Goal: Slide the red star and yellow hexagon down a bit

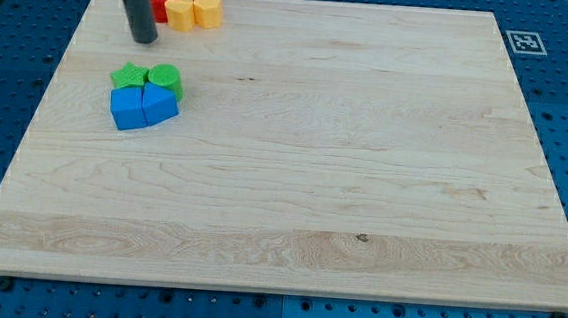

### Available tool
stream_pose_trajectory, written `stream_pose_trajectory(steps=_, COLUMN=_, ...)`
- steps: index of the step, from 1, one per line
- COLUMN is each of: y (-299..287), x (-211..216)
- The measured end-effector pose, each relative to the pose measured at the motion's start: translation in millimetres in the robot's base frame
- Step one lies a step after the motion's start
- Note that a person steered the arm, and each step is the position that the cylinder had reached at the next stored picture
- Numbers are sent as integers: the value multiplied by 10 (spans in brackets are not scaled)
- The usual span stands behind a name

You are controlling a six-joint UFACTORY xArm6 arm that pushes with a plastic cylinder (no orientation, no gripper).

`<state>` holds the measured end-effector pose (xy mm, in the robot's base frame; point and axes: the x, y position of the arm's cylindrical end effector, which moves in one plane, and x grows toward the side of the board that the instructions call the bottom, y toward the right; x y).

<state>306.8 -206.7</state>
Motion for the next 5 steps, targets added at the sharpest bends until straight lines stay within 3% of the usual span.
stream_pose_trajectory(steps=3, y=-798, x=-273)
stream_pose_trajectory(steps=5, y=-976, x=-980)
